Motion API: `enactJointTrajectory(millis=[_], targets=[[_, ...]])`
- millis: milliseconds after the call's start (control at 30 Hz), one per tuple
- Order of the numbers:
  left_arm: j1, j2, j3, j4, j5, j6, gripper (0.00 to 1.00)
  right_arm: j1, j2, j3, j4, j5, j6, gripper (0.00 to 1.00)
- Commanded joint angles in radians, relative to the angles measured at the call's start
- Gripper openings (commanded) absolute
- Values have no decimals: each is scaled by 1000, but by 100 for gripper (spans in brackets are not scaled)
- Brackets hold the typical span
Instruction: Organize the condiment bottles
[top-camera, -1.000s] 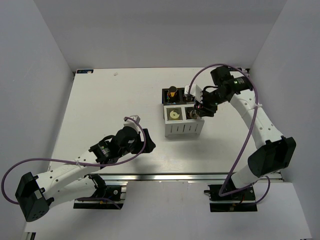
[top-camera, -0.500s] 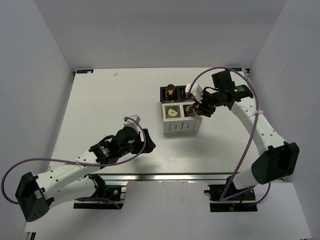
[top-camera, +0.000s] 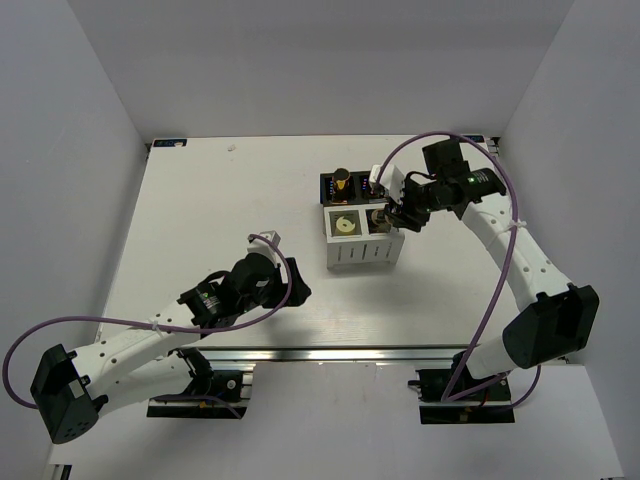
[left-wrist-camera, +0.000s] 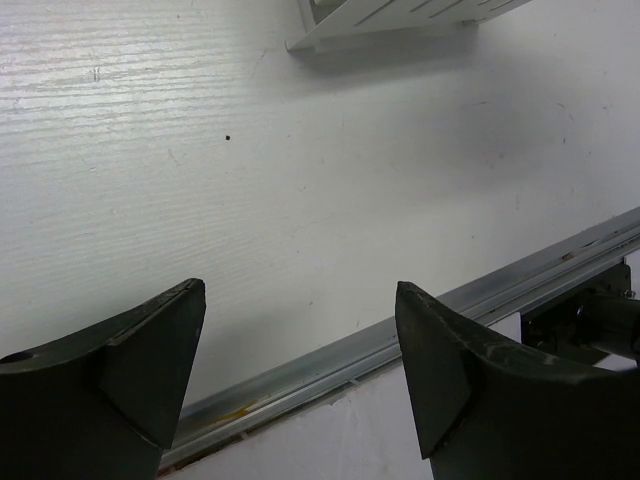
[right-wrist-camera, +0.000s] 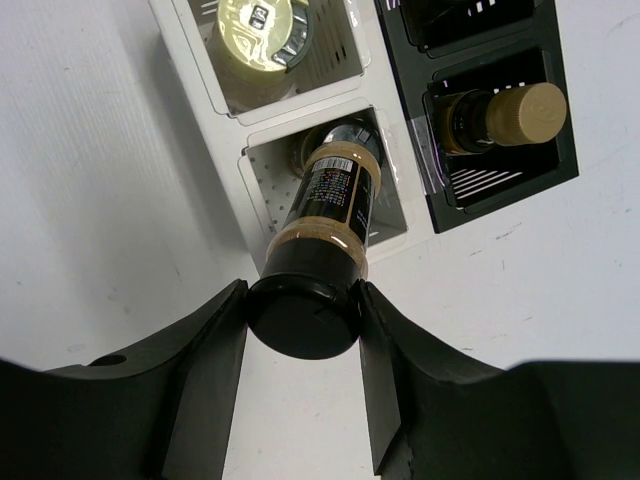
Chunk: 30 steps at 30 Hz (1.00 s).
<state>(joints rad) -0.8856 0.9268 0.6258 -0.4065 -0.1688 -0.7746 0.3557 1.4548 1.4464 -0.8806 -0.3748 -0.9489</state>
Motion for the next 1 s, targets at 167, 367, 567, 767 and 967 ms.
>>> enactJointTrajectory(millis=[167, 367, 567, 767, 967], targets=[[0, -17, -15, 23, 0, 5, 86, 2, -34, 60, -26, 27, -4, 0], [0, -26, -23, 24, -3, 3, 86, 2, -37, 77, -52, 34, -11, 0], [0, -28, -24, 26, -3, 3, 86, 2, -42, 100, -72, 43, -17, 0], [0, -22, -21, 29, 2, 5, 86, 2, -22, 138, -136, 51, -73, 0], [0, -23, -24, 31, 3, 5, 86, 2, 19, 210, -224, 59, -166, 0]])
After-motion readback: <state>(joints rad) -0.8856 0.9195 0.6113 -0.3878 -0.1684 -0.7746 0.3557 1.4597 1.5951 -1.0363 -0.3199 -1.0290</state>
